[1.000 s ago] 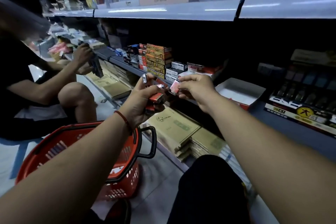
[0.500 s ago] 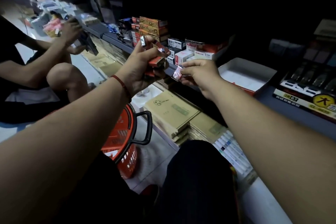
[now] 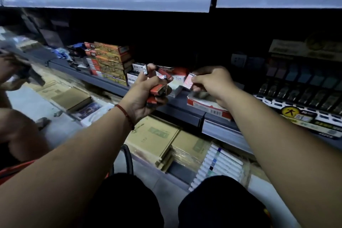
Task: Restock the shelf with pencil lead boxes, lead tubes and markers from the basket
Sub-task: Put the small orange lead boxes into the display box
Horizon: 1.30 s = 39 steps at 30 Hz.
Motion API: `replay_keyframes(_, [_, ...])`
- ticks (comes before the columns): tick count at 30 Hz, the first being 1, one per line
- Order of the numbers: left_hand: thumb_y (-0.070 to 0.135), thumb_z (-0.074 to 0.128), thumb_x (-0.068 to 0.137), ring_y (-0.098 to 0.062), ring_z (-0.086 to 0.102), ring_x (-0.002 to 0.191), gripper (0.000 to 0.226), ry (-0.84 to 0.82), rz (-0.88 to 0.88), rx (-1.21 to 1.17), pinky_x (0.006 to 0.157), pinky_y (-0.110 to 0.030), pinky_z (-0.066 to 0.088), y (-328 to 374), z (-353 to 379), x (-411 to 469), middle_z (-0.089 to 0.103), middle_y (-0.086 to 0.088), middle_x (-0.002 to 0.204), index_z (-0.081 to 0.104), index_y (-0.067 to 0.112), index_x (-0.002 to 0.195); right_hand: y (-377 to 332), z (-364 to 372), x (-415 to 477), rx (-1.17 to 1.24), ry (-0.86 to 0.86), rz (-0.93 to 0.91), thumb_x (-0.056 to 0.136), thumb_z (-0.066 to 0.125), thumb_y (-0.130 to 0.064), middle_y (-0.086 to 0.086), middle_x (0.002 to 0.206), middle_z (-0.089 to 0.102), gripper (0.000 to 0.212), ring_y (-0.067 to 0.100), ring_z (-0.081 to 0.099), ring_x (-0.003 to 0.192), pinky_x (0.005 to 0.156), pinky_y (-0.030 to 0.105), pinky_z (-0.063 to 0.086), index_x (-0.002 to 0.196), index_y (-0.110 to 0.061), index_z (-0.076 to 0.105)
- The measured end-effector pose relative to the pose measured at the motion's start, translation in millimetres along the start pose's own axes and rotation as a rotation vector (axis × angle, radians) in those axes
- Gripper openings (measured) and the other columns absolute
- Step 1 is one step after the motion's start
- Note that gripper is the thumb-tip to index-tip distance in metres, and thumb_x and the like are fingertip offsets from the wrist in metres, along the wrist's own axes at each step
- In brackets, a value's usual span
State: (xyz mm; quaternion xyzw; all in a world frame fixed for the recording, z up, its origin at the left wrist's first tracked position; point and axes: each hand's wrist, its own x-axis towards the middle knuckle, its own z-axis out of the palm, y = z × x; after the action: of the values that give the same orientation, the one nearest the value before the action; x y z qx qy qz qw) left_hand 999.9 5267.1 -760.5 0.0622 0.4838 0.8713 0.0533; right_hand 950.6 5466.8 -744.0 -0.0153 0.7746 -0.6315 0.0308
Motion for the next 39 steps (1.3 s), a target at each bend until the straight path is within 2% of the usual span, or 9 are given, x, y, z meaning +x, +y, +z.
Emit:
replay_keyframes(5, [-0.001, 0.057, 0.087, -0.019, 0.059, 0.069, 0.049, -0.098, -0.034, -0.045, 0.044, -0.018, 0.038, -23, 8, 7, 0.063, -0.010, 0.098, 0.034, 0.024, 0.123, 18, -18, -16, -0.082, 0.098, 0.106, 0.090, 0.067, 0.002, 0.016, 0.075, 0.066, 0.012, 0.021, 0.062, 0.058, 0.058, 0.032, 0.057, 0.091, -0.010, 0.066])
replay_keyframes(11, [-0.002, 0.056, 0.086, -0.018, 0.062, 0.068, 0.050, -0.134, -0.073, -0.195, 0.041, -0.020, 0.041, -39, 3, -8, 0.064, -0.008, 0.094, 0.036, 0.024, 0.124, 15, -24, -37, -0.219, 0.063, 0.216, 0.090, 0.066, 0.004, 0.016, 0.083, 0.068, 0.012, 0.017, 0.064, 0.054, 0.037, 0.015, 0.042, 0.092, -0.007, 0.069])
replay_keyframes(14, [-0.003, 0.055, 0.086, -0.018, 0.062, 0.069, 0.050, -0.107, -0.043, -0.182, 0.042, -0.019, 0.037, -38, 1, -14, 0.065, -0.007, 0.097, 0.038, 0.026, 0.122, 13, -28, -47, -0.326, -0.017, 0.213, 0.087, 0.072, -0.001, 0.012, 0.087, 0.070, 0.009, 0.013, 0.064, 0.063, 0.047, 0.016, 0.046, 0.093, -0.008, 0.074])
replay_keyframes(18, [-0.005, 0.053, 0.088, -0.019, 0.061, 0.070, 0.038, -0.104, -0.032, -0.214, 0.045, -0.018, 0.032, -45, 3, -19, 0.065, -0.007, 0.100, 0.048, 0.029, 0.103, 14, -35, -51, -0.423, -0.048, 0.169, 0.081, 0.078, -0.006, 0.010, 0.089, 0.075, 0.012, 0.025, 0.070, 0.090, 0.082, 0.032, 0.057, 0.079, -0.017, 0.077])
replay_keyframes(25, [-0.002, 0.055, 0.086, -0.015, 0.063, 0.067, 0.027, -0.133, 0.011, -0.194, 0.039, -0.018, 0.039, -41, 24, -18, 0.067, -0.004, 0.089, 0.053, 0.018, 0.104, 4, -29, -32, -0.329, 0.043, 0.211, 0.091, 0.064, 0.000, 0.021, 0.072, 0.066, 0.007, 0.029, 0.063, 0.063, 0.052, 0.032, 0.051, 0.092, -0.008, 0.066])
replay_keyframes(30, [0.000, 0.057, 0.083, -0.019, 0.062, 0.075, 0.032, -0.190, -0.016, -0.254, 0.040, -0.020, 0.042, -49, 9, -7, 0.067, -0.006, 0.099, 0.058, 0.027, 0.101, 13, -16, 2, -0.357, 0.231, 0.221, 0.093, 0.066, -0.012, 0.018, 0.072, 0.070, 0.021, 0.028, 0.062, 0.054, 0.063, 0.037, 0.059, 0.075, -0.002, 0.067])
replay_keyframes(33, [0.001, 0.070, 0.078, -0.020, 0.061, 0.078, 0.038, -0.226, -0.037, -0.269, 0.042, -0.020, 0.040, -53, 2, -4, 0.064, -0.009, 0.107, 0.057, 0.026, 0.102, 23, -12, 11, -0.462, 0.240, 0.190, 0.092, 0.068, -0.019, 0.019, 0.084, 0.075, 0.019, 0.034, 0.074, 0.078, 0.080, 0.043, 0.062, 0.080, -0.004, 0.069])
replay_keyframes(35, [0.006, 0.085, 0.066, -0.021, 0.063, 0.079, 0.067, -0.251, -0.065, -0.244, 0.044, -0.022, 0.042, -55, -2, -1, 0.062, -0.011, 0.112, 0.047, 0.023, 0.119, 30, -11, 11, -0.493, 0.239, 0.141, 0.090, 0.071, -0.023, 0.015, 0.090, 0.075, 0.016, 0.032, 0.072, 0.086, 0.081, 0.043, 0.060, 0.081, -0.011, 0.066])
replay_keyframes(39, [0.009, 0.090, 0.061, -0.022, 0.065, 0.079, 0.084, -0.236, -0.104, -0.233, 0.048, -0.027, 0.049, -58, -4, -1, 0.063, -0.012, 0.113, 0.041, 0.026, 0.127, 35, -18, -4, -0.412, 0.157, 0.105, 0.080, 0.077, -0.005, 0.009, 0.091, 0.073, 0.011, 0.027, 0.071, 0.090, 0.087, 0.043, 0.060, 0.088, -0.009, 0.071])
